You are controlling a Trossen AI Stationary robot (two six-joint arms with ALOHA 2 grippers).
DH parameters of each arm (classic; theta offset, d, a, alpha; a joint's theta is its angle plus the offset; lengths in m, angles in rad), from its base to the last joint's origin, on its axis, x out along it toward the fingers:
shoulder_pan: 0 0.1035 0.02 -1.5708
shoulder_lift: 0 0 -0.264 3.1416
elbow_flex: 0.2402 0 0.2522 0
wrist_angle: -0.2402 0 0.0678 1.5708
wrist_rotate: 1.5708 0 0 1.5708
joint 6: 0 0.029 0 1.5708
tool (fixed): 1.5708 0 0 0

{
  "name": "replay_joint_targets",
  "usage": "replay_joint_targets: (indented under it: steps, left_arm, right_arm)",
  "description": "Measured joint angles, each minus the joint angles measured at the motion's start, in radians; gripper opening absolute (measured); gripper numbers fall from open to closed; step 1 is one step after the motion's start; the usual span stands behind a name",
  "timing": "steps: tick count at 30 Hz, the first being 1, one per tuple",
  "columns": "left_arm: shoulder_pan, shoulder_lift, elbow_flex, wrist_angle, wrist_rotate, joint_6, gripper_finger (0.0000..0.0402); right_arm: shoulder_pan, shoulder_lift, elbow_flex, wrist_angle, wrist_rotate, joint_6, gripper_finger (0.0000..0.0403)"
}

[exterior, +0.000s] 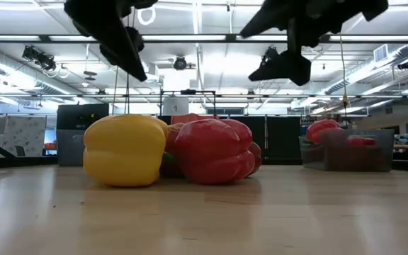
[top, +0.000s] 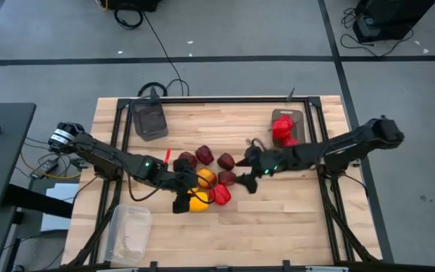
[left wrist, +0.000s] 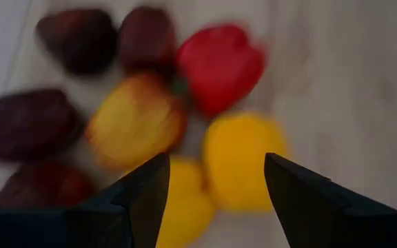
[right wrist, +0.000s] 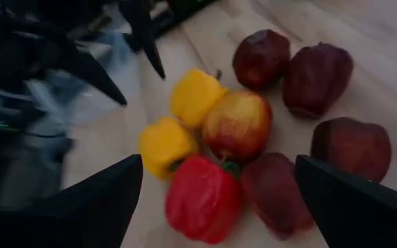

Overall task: Sort produce into baskets
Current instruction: Put the red bell pepper into the right black bin

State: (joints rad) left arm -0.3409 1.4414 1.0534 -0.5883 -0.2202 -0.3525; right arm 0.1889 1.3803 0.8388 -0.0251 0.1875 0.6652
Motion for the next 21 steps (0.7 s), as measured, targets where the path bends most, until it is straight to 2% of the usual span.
replay_joint_targets:
  steps: [3, 9, 12, 15, 19, 21]
  left_arm:
    - [-0.002, 0.003, -0.002, -0.075, -0.003, -0.022, 0.0242]
    - [-0.012, 0.003, -0.002, -0.085, 0.032, -0.026, 0.0242]
    - [-0.018, 0.003, -0.002, -0.091, 0.016, -0.028, 0.0242]
    - [-0.019, 0.003, -0.014, -0.098, -0.044, -0.027, 0.0242]
    - [-0.013, 0.004, -0.022, -0.098, -0.049, -0.027, 0.0242]
    - [-0.013, 0.004, -0.022, -0.097, -0.049, -0.063, 0.0242]
  right_arm:
    - [0.056, 0.095, 0.102, -0.097, 0.094, -0.015, 0.0387]
    - [0.131, 0.286, 0.293, -0.264, 0.164, -0.100, 0.0386]
    - [0.140, 0.360, 0.354, -0.292, 0.143, -0.114, 0.0384]
    - [0.130, 0.411, 0.394, -0.294, 0.126, -0.115, 0.0382]
    - [0.102, 0.469, 0.435, -0.402, 0.128, -0.062, 0.0395]
    - [0.087, 0.490, 0.436, -0.398, 0.081, -0.046, 0.0397]
